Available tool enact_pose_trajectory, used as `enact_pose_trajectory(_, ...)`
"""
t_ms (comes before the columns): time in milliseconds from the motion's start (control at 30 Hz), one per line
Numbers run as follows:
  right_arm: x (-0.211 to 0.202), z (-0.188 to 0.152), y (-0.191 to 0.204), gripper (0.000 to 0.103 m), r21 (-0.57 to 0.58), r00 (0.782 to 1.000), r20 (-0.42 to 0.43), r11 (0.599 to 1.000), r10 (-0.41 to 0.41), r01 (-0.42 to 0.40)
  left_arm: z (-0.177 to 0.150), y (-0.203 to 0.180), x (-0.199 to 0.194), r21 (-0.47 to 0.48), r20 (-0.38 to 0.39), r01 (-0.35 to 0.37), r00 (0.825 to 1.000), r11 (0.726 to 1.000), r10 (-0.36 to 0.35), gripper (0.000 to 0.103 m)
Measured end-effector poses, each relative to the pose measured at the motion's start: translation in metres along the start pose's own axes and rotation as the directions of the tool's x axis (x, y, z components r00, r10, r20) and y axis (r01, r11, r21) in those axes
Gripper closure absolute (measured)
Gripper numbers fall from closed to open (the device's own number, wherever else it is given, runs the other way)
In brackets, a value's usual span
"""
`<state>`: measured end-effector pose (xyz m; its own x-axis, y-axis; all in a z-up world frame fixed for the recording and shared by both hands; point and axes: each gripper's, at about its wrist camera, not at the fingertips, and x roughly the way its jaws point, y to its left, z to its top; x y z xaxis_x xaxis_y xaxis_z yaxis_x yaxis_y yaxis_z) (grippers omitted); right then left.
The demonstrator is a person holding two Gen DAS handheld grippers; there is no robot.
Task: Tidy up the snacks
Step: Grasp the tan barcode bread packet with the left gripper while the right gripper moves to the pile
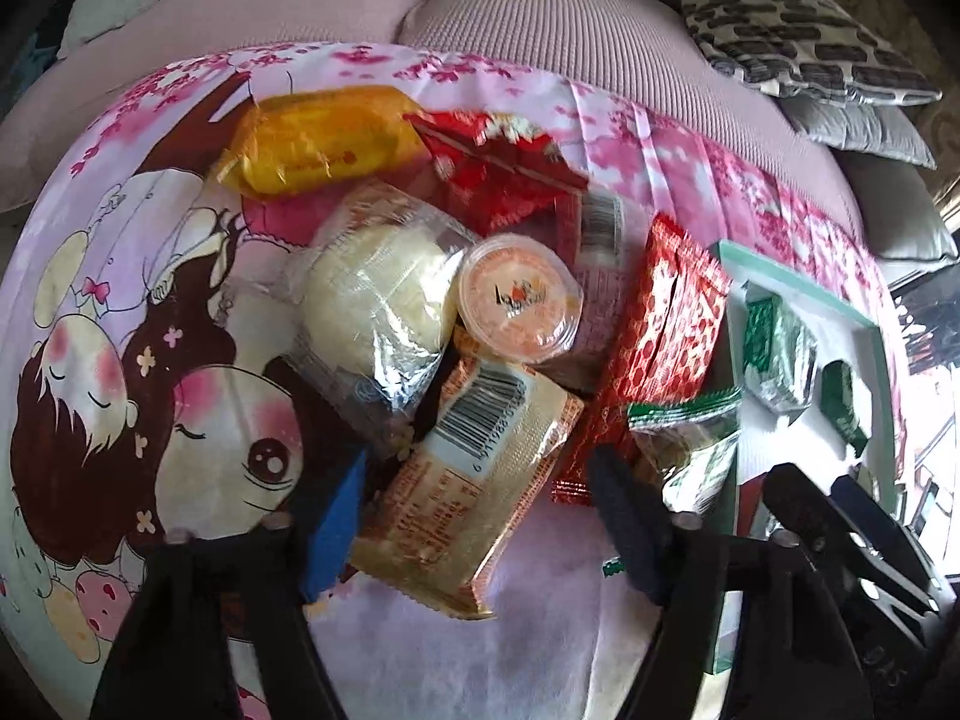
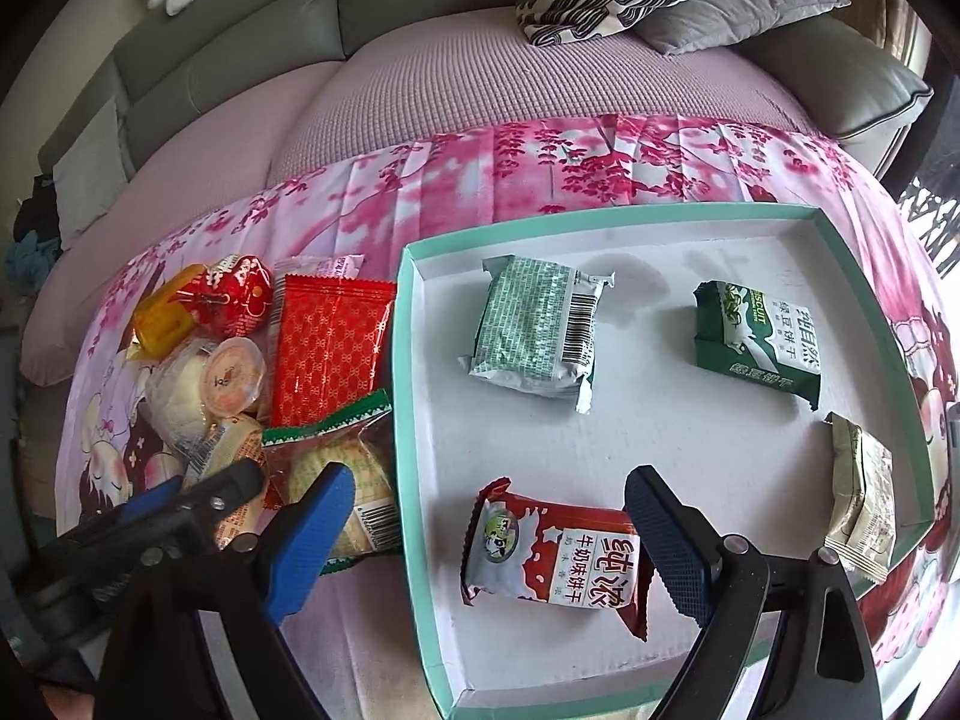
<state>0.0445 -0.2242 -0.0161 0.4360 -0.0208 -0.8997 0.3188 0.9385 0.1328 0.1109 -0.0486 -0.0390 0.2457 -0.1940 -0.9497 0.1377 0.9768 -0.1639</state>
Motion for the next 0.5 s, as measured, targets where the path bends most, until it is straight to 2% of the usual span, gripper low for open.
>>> enact_pose_trajectory(167,0.001,0.000,-0.001,0.010,0.010,1.000,-0.007,1.000,0.007,-0.007,-0.003,-0.002,0.002,0.008,0.003,-0.011,1.000,1.000,0.011,0.052)
enact_pose_trajectory(300,0.001,0.000,-0.003,0.010,0.022,1.000,-0.008,1.000,0.010,-0.009,-0.006,-0.006,-0.001,0.014,0.010,0.013,1.000,1.000,-0.013,0.064)
enact_pose_trajectory(500,0.000,0.001,-0.002,0.010,0.033,1.000,-0.007,0.999,0.017,-0.017,-0.009,-0.011,-0.010,0.022,0.028,0.014,0.999,1.000,-0.015,0.066)
